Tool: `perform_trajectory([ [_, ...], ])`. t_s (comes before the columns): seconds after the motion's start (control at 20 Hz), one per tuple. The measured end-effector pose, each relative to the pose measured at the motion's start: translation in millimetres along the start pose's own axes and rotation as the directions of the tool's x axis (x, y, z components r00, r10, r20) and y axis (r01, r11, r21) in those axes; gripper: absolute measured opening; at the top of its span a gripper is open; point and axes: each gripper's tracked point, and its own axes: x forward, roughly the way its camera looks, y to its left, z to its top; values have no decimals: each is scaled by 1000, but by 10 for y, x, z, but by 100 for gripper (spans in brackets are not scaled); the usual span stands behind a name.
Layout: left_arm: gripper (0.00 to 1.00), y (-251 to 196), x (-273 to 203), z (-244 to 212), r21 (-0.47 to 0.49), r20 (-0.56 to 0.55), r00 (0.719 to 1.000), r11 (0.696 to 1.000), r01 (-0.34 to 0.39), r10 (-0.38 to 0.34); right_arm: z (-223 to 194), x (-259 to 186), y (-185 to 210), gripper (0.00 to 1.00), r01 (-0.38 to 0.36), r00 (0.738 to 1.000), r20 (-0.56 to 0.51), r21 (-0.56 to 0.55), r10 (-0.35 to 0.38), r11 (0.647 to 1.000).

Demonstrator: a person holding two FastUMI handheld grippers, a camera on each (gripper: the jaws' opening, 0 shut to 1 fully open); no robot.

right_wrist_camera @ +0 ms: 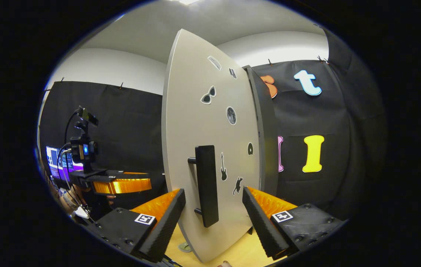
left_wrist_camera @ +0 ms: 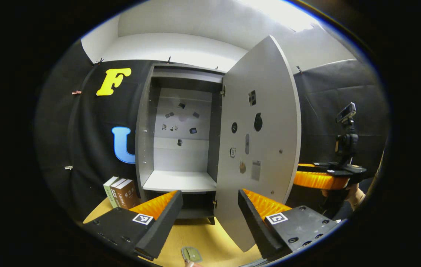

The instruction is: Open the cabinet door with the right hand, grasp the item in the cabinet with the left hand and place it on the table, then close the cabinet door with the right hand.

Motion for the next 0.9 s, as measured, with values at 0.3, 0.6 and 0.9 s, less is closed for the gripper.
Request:
perform_trajectory([
  [0.3,93,-23,-4,127,-49,5,999,998,-46,47,-24,140,87,98,-99,995,-18,36,100,994],
  [0.6,95,318,-10,122,-26,-10,995,994,-103,103,-78,301,223,98,-126,991,-38,71,129,990],
  [0.9,96,758,50,156,-52,-5,1000,999,17,-17,-115,500,418,98,-41,999,-31,35,42,999],
])
